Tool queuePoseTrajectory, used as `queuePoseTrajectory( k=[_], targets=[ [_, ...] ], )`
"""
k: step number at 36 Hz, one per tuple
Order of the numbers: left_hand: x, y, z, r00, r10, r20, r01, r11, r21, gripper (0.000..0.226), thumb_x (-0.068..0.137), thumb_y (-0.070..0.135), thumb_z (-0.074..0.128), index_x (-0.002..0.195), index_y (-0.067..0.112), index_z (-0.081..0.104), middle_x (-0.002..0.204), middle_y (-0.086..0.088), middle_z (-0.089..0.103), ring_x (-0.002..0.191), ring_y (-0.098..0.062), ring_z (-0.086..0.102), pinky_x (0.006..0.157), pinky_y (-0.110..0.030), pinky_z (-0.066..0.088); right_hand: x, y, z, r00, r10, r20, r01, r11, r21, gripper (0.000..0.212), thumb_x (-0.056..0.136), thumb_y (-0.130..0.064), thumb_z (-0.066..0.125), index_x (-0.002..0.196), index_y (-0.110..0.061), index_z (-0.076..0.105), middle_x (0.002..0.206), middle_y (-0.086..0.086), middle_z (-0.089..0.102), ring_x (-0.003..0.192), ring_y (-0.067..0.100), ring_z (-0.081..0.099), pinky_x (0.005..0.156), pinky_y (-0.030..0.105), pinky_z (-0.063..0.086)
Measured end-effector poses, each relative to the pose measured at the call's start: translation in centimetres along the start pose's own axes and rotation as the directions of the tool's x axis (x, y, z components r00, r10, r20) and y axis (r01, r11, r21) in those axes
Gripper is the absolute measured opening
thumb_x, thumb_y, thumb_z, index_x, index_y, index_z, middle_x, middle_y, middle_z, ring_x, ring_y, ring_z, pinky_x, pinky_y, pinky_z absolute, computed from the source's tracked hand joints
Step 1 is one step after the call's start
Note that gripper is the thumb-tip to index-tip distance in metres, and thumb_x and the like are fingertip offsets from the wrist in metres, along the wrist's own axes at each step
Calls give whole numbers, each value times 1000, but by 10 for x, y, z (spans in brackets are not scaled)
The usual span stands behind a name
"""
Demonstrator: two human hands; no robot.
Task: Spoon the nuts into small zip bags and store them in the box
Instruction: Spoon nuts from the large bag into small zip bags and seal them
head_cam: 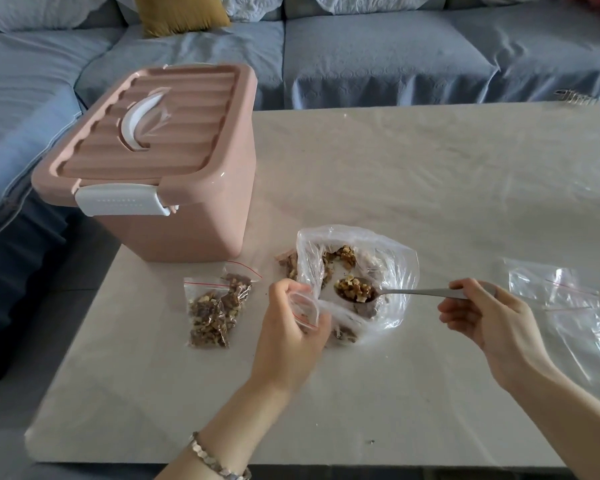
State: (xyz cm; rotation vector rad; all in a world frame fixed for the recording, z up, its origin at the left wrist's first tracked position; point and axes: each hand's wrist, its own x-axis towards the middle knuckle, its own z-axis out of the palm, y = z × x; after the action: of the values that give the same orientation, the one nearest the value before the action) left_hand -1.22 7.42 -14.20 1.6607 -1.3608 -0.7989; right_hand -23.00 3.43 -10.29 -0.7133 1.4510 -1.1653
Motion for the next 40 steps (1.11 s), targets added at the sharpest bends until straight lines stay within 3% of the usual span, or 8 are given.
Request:
queuePoseTrajectory(
  k=[2,7,13,17,24,31,37,40],
  targets=[
    [1,-3,1,1000,-6,16,6,1000,24,36,69,46,58,96,43,35,104,18,52,94,-6,56,81,-27,47,-1,-7,1,998,-56,1,56,998,-6,21,94,-7,45,76,-6,58,47,5,61,40,13,56,42,16,46],
    [-1,-7,5,1000,-13,23,11,998,69,44,76,26,67,102,39,33,107,15,50,91,-23,59,87,-42,49,-3,-28,5,991,-132,34,133,991,-32,23,93,-8,44,74,-8,58,47,4,60,39,13,53,41,17,44],
    [-5,-13,7,1000,27,9,-28,996,80,47,76,23,72,95,42,32,98,15,49,96,-18,55,87,-36,47,-5,-44,24,982,-127,143,149,978,-150,26,94,-11,45,72,-8,58,44,4,58,37,14,51,37,18,39],
    [-4,-13,8,999,44,-20,-43,998,34,42,66,48,64,95,42,34,101,16,49,98,-16,55,86,-26,44,-13,-48,39,954,-201,221,257,928,-268,29,94,-9,44,69,-8,58,44,4,58,38,14,50,38,19,38],
    [-3,-16,11,997,63,-44,-62,998,22,41,62,55,58,93,42,36,96,11,52,90,-18,57,82,-33,48,-45,-51,58,769,-469,435,639,600,-482,23,93,-21,46,73,-22,58,61,-6,64,47,11,55,49,25,45],
    [-2,-12,12,991,96,-90,-92,995,44,40,62,53,57,94,43,35,92,22,50,91,-17,56,83,-32,46,-57,-50,56,525,-579,624,847,285,-449,15,89,-37,38,87,-32,51,78,-6,57,61,18,54,52,28,42],
    [-2,-12,13,994,80,-69,-78,996,34,41,63,54,59,95,41,37,92,16,53,87,-18,60,82,-36,49,-54,-47,52,506,-574,644,860,286,-422,16,88,-40,36,89,-33,51,78,-8,59,61,15,56,53,27,43],
    [-1,-15,12,996,72,-58,-70,997,40,44,67,48,65,98,36,37,93,10,57,82,-17,62,78,-36,51,-50,-50,45,532,-633,563,845,356,-398,17,88,-39,39,88,-31,54,78,-10,62,59,11,58,53,22,46]
  ],
)
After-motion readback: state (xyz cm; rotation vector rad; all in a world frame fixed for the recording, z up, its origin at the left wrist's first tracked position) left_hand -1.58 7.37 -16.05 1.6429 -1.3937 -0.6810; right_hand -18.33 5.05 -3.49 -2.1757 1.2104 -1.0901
